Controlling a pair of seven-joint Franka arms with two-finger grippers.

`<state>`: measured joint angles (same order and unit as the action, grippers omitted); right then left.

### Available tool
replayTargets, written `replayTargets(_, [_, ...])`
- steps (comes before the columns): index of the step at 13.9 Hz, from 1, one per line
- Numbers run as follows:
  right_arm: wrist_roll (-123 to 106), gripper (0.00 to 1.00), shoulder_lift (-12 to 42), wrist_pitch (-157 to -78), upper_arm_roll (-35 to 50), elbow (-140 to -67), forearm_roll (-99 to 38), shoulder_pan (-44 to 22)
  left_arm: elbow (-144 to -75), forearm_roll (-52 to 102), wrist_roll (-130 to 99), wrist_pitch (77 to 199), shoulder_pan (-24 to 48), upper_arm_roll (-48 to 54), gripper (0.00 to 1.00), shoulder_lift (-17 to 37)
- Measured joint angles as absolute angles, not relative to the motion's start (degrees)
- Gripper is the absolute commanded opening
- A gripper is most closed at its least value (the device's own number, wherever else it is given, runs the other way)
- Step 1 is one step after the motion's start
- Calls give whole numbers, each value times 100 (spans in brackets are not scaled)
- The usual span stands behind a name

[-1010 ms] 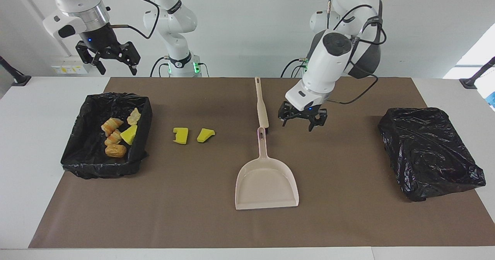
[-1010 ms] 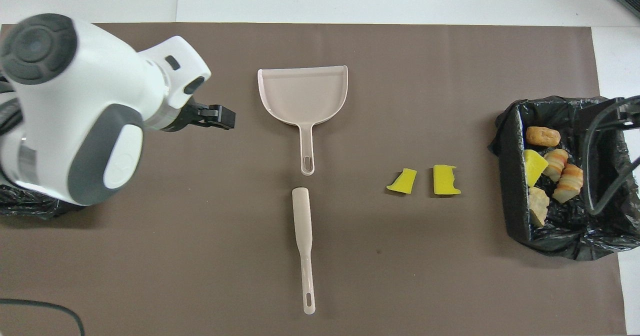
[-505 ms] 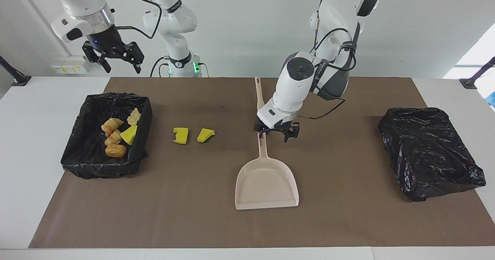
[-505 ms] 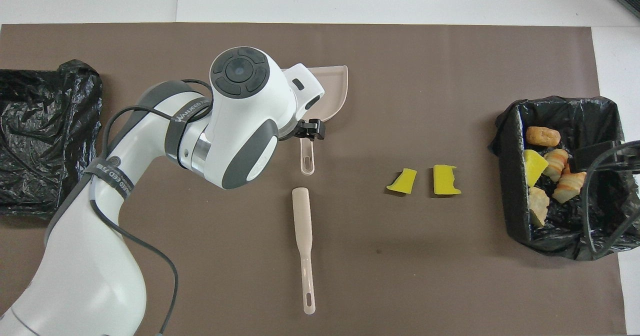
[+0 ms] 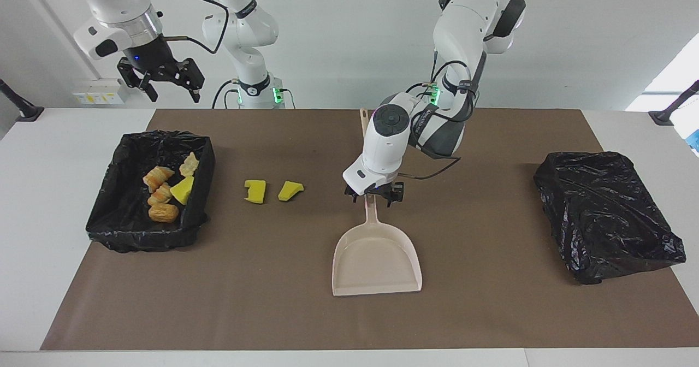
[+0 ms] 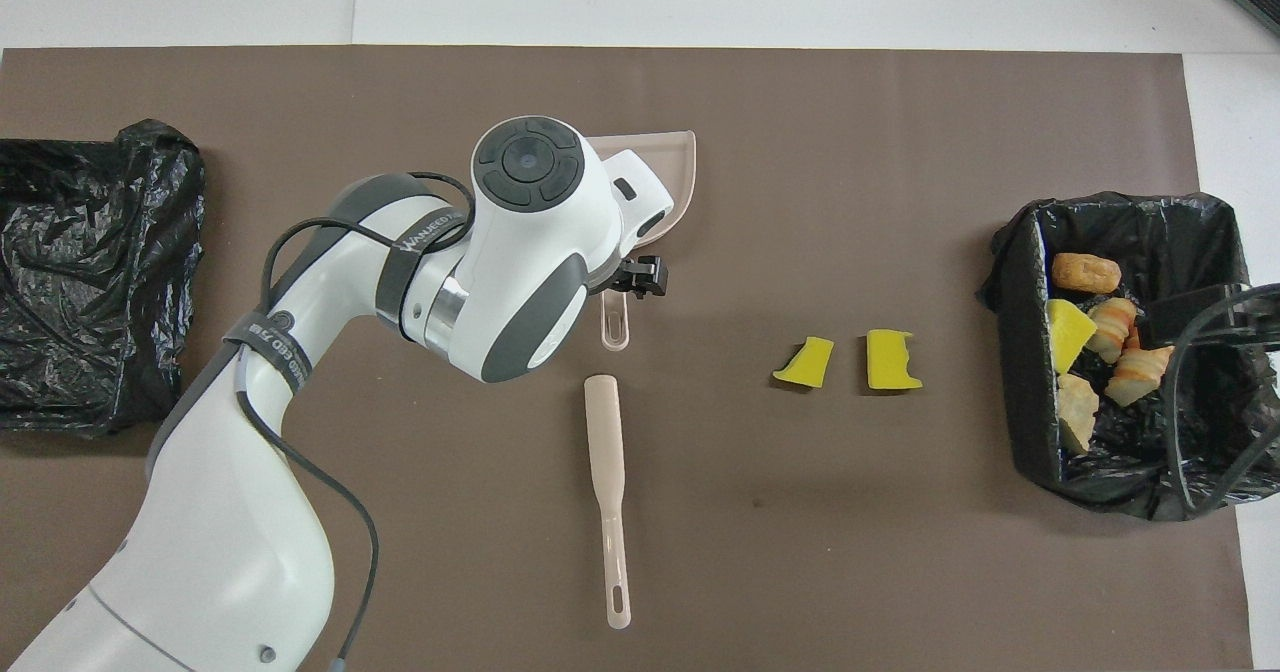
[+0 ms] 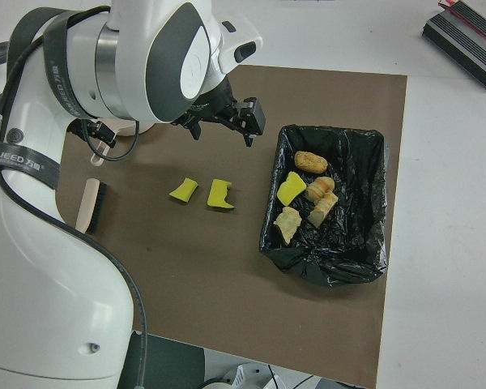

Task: Sweep and dump trash in bin
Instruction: 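Reach and grasp the pink dustpan handle with the left gripper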

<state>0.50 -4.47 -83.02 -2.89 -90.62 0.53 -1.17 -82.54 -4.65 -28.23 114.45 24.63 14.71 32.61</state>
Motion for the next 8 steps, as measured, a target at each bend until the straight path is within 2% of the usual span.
replayTargets(1, [50, 100, -447, -8302, -289, -9062, 53, -117, -8249, -467, -2908, 11445, 2476, 1471, 96, 3261])
replayTargets(2, [50, 100, -447, -8302, -288, -9062, 53, -117, -8242, -470, -2985, 11444, 2490, 1470, 89, 3261])
replayTargets(4, [50, 100, -447, -8302, -288, -9062, 53, -117, -8244, -478, -3082, 11430, 2523, 1470, 87, 3261])
replayTargets(5, [50, 100, -447, -8302, -288, -9062, 53, -117, -8251, -483, -3106, 11425, 2531, 1470, 78, 3261])
replayTargets(8, [50, 100, -447, -8302, -288, -9062, 52, -117, -8285, -491, -3123, 11415, 2530, 1444, 76, 3264])
